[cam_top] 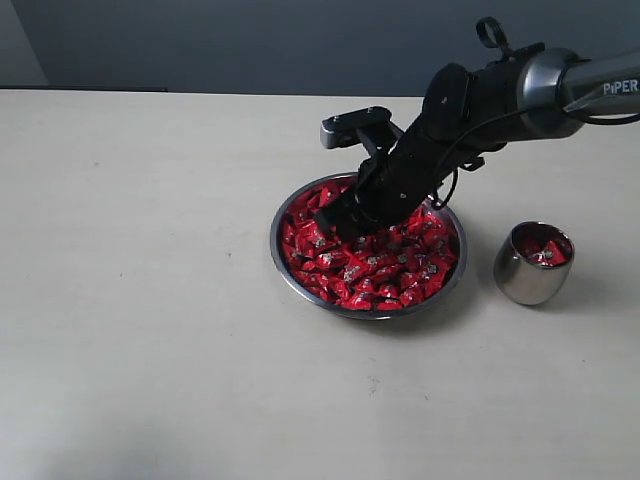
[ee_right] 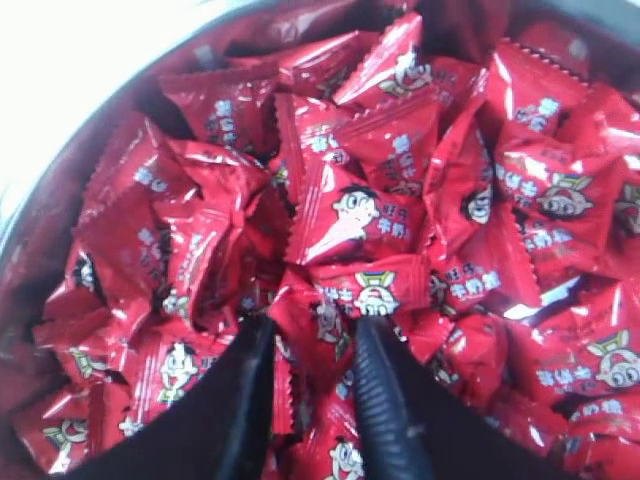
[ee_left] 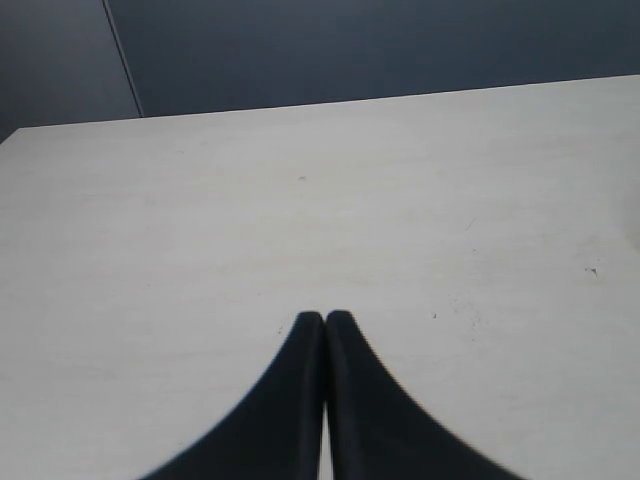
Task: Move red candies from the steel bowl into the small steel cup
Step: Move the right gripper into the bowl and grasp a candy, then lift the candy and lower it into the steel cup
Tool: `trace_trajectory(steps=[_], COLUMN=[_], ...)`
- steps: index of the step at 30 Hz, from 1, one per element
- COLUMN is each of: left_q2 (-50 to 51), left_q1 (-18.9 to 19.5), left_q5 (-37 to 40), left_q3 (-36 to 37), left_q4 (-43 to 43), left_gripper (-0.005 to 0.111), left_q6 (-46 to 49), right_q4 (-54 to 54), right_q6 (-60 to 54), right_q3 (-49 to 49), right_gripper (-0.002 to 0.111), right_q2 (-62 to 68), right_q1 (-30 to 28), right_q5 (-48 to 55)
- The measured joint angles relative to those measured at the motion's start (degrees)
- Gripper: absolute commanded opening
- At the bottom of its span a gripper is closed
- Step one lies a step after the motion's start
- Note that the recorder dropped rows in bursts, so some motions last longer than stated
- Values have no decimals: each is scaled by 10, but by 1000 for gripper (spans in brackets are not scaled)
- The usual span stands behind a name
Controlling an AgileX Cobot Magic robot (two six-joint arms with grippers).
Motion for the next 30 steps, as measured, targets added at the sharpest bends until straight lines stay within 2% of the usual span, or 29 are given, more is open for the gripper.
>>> trace_trajectory(steps=[2,3,13,20,26,30], left_q2=[0,0,0,0,0,0], left_q1=[0,0,0,0,0,0], left_q5=[0,0,0,0,0,0], left_q3=[0,0,0,0,0,0], left_q4=[0,0,0,0,0,0], left_gripper=[0,0,0,0,0,0], left_q6=[0,0,0,0,0,0], right_q4=[0,0,-4,-31,-175,-240], right_q6=[0,0,-1,9,124,183], right_q3=[0,0,0,0,0,1], right_gripper=[1,-1,-1,-1,-1,-1], right_q2=[0,0,-3,-60,-126,-166], right_q1=[0,0,0,0,-9,-50], right_q5=[-3,-3,-2,10,26,58])
